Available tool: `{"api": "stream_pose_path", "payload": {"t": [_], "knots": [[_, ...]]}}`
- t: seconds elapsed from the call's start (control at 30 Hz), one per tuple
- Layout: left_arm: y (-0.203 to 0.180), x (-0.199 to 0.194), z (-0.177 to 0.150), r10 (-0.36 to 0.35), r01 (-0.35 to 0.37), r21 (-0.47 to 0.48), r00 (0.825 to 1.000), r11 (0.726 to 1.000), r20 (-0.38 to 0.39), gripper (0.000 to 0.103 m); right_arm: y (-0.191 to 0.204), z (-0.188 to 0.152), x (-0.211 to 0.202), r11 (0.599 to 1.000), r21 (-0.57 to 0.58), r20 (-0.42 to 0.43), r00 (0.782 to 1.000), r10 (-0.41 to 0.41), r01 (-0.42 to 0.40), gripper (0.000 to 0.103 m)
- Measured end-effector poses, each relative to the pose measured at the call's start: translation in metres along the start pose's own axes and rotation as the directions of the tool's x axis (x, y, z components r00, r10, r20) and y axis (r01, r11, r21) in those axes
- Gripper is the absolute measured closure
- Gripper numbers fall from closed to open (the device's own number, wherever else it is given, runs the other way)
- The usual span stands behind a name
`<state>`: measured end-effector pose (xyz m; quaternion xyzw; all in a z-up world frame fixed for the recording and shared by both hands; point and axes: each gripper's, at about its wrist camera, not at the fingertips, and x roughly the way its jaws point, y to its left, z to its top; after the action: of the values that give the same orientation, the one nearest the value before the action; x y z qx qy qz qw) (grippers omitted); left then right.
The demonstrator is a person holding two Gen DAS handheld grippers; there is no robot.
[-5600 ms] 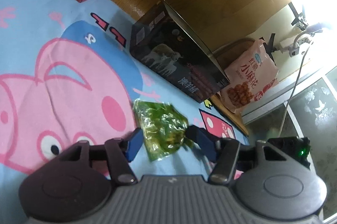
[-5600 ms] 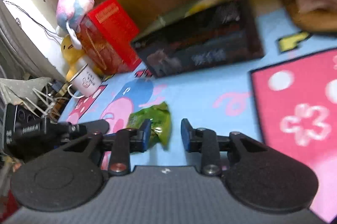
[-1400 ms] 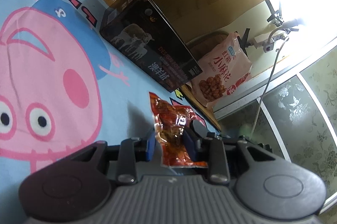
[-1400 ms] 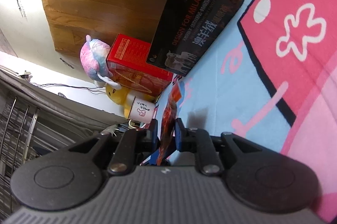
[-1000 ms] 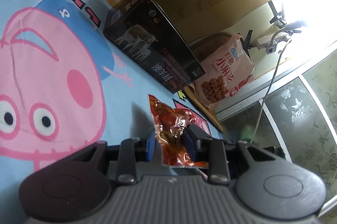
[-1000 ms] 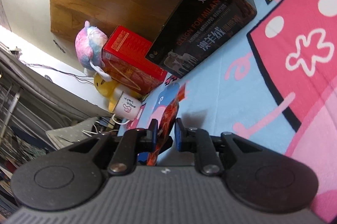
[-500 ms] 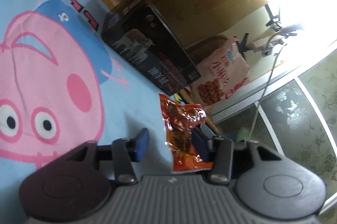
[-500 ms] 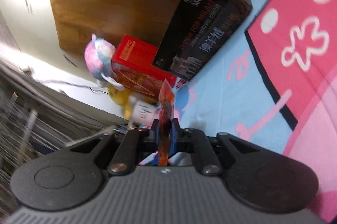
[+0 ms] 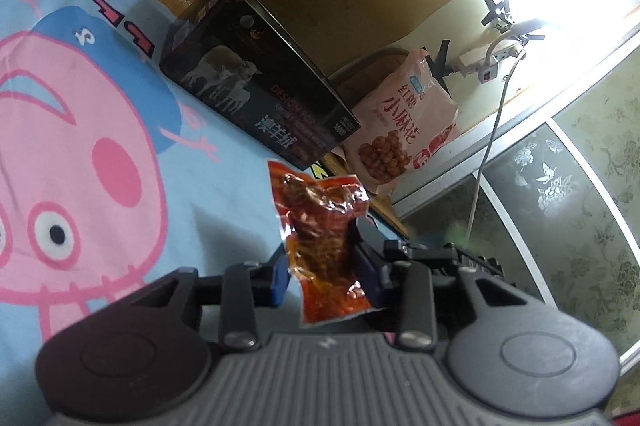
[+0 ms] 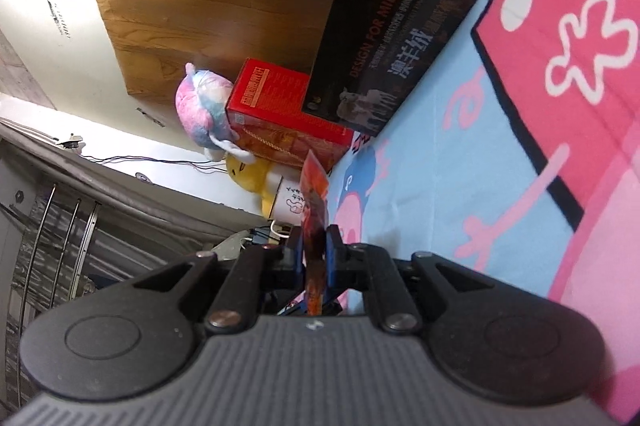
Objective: Organize snacks
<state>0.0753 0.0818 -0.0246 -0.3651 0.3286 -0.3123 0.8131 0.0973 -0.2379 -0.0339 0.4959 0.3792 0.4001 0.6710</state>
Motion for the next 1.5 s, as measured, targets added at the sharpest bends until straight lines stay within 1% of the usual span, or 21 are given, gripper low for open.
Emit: {"api": "stream_pose_path", "payload": {"t": [0.33, 0.7, 1.0, 1.07, 1.13, 1.2, 1.3, 1.4, 1.5], "knots": [[0.002, 0.002, 0.001, 0.023, -0.023, -0.004, 1.0, 1.0, -0.014, 0.07, 0.013, -0.007, 0.003, 0.991, -0.108, 0.03, 0.996, -0.079, 0.081, 0.088], [0.003, 0.002, 0.001, 0.027, -0.027, -0.01, 0.999, 1.0, -0.023, 0.07, 0.018, -0.007, 0.004, 0.98, -0.162, 0.046, 0.992, -0.114, 0.12, 0.088], [0.003, 0.002, 0.0, 0.024, -0.024, -0.006, 1.0, 1.0, -0.02, 0.071, 0.022, -0.008, 0.005, 0.97, -0.202, 0.063, 0.99, -0.125, 0.136, 0.088], [0.001, 0.003, 0.001, 0.027, -0.027, -0.006, 0.999, 1.0, -0.025, 0.072, 0.024, -0.008, 0.004, 0.965, -0.216, 0.07, 0.988, -0.135, 0.147, 0.088], [-0.003, 0.004, 0.004, 0.034, -0.034, 0.001, 0.999, 0.999, -0.033, 0.072, 0.029, -0.009, 0.005, 0.952, -0.252, 0.082, 0.984, -0.16, 0.176, 0.089], [-0.009, 0.005, 0.01, 0.029, -0.029, 0.013, 0.999, 1.0, -0.037, 0.072, 0.036, -0.009, 0.004, 0.942, -0.274, 0.096, 0.98, -0.175, 0.194, 0.089], [-0.02, 0.01, 0.028, 0.026, -0.023, 0.057, 0.999, 0.998, -0.042, 0.072, 0.048, 0.001, 0.004, 0.932, -0.305, 0.116, 0.979, -0.17, 0.198, 0.089], [-0.037, 0.024, 0.058, 0.05, -0.045, 0.119, 0.998, 0.992, -0.044, 0.072, 0.064, 0.019, 0.009, 0.904, -0.364, 0.154, 0.972, -0.18, 0.225, 0.089], [-0.054, 0.039, 0.088, 0.077, -0.071, 0.196, 0.997, 0.978, -0.025, 0.07, 0.078, 0.044, 0.016, 0.874, -0.42, 0.205, 0.964, -0.172, 0.245, 0.089]]}}
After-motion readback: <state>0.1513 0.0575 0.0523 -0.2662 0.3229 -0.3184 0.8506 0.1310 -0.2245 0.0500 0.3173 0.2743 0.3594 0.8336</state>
